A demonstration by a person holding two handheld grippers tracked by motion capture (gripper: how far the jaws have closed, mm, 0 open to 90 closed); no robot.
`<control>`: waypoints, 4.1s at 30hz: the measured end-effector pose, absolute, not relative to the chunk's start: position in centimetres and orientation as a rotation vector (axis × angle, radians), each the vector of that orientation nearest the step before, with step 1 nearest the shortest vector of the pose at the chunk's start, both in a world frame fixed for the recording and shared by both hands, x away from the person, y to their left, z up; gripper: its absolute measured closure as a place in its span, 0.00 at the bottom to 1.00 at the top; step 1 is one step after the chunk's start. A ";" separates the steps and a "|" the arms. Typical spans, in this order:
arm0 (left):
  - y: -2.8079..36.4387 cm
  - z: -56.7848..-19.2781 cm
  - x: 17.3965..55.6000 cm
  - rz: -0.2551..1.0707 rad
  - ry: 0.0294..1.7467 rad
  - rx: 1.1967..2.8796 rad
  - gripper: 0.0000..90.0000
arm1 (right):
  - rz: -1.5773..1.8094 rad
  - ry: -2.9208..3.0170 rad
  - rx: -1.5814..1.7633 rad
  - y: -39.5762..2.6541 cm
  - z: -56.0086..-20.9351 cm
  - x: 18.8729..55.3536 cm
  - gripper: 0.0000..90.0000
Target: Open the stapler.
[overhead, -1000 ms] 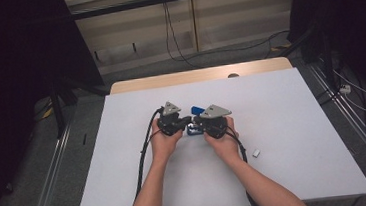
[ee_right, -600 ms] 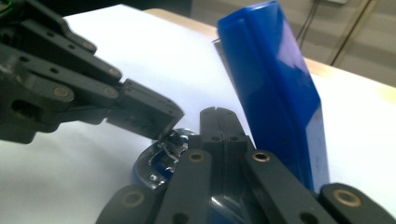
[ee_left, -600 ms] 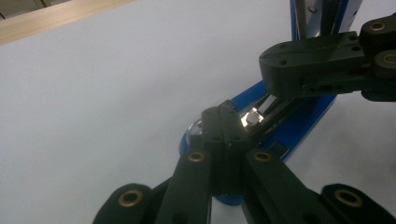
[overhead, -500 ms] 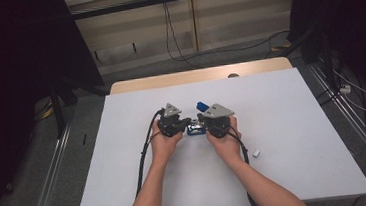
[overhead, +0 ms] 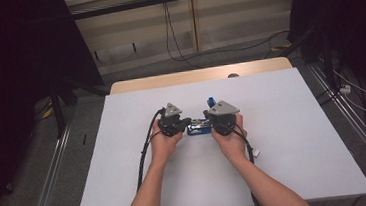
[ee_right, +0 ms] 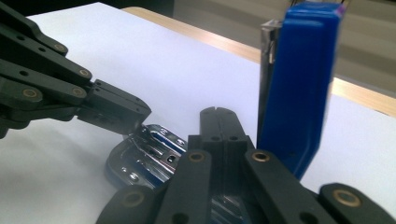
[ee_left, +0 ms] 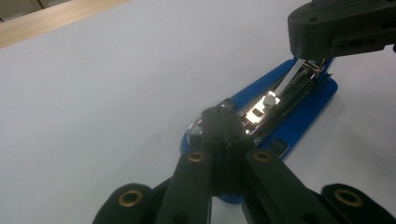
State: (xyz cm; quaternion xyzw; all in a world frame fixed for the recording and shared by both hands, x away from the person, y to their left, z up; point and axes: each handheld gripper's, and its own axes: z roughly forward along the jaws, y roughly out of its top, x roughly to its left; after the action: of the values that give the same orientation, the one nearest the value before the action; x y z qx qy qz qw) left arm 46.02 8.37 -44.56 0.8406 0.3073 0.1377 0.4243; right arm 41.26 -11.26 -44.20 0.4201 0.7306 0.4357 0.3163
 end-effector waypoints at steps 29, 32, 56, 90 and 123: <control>8.4 -44.5 46.0 0.347 0.772 2.105 1.00 | 1.085 1.898 1.153 -13.4 -44.5 41.3 1.00; 8.4 -44.6 46.0 0.348 0.775 2.099 1.00 | 1.079 1.902 1.140 -13.4 -44.5 41.3 1.00; 8.4 -44.7 46.0 0.326 0.796 2.078 1.00 | 1.054 1.893 1.229 -16.3 -45.4 41.4 1.00; 8.6 -43.7 45.5 0.308 0.805 2.012 0.87 | 1.095 1.979 1.172 -18.5 -44.3 41.0 1.00; 12.1 -41.6 42.0 0.293 0.912 1.943 0.36 | 1.169 2.063 1.120 -22.8 -42.7 35.9 0.60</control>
State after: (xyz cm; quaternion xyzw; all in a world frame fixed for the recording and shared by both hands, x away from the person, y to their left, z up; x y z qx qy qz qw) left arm 42.02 12.12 -41.59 0.7925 0.3718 0.1195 0.4684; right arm 35.87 -22.80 -42.72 0.4126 0.7604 0.4309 0.2567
